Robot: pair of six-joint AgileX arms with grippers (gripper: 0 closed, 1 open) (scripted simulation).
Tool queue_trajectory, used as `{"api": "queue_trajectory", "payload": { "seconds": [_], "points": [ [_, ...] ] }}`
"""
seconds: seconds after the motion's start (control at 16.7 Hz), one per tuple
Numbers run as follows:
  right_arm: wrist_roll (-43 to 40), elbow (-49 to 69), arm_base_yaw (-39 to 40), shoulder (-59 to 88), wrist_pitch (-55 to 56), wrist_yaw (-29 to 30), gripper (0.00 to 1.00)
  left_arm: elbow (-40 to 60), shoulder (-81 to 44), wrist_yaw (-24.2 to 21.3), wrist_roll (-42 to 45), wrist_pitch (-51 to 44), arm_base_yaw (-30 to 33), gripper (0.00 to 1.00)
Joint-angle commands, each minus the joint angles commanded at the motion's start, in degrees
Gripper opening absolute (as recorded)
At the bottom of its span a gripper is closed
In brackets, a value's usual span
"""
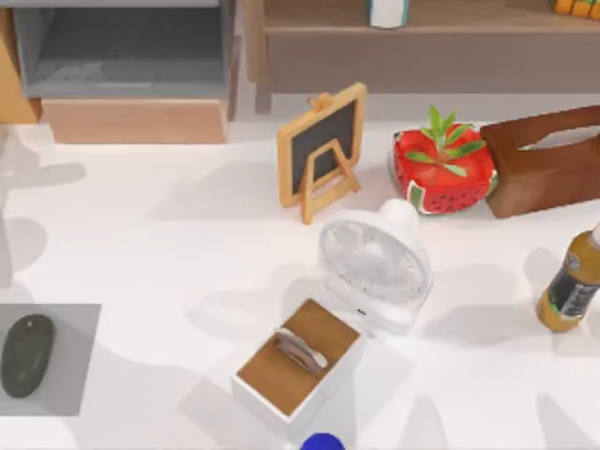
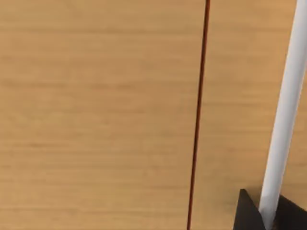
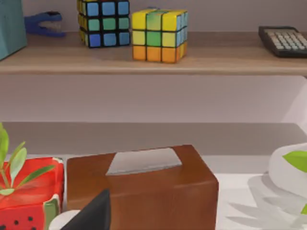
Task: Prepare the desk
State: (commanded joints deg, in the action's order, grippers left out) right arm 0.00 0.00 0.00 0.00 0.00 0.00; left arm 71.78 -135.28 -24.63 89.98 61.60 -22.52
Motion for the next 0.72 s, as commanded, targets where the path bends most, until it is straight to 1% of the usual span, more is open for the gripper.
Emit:
{"api": "queue_trajectory", "payload": {
  "seconds": [0.54,0.6,0.72],
  "points": [
    [0.0,0.0,0.0,0.0,0.0,0.0,1.0,0.0,0.0,0.0,0.0,0.0,0.0,0.98],
    [0.0,0.0,0.0,0.0,0.0,0.0,1.0,0.0,0.0,0.0,0.0,0.0,0.0,1.0],
    [0.0,0.0,0.0,0.0,0.0,0.0,1.0,0.0,0.0,0.0,0.0,0.0,0.0,1.0]
  ]
}}
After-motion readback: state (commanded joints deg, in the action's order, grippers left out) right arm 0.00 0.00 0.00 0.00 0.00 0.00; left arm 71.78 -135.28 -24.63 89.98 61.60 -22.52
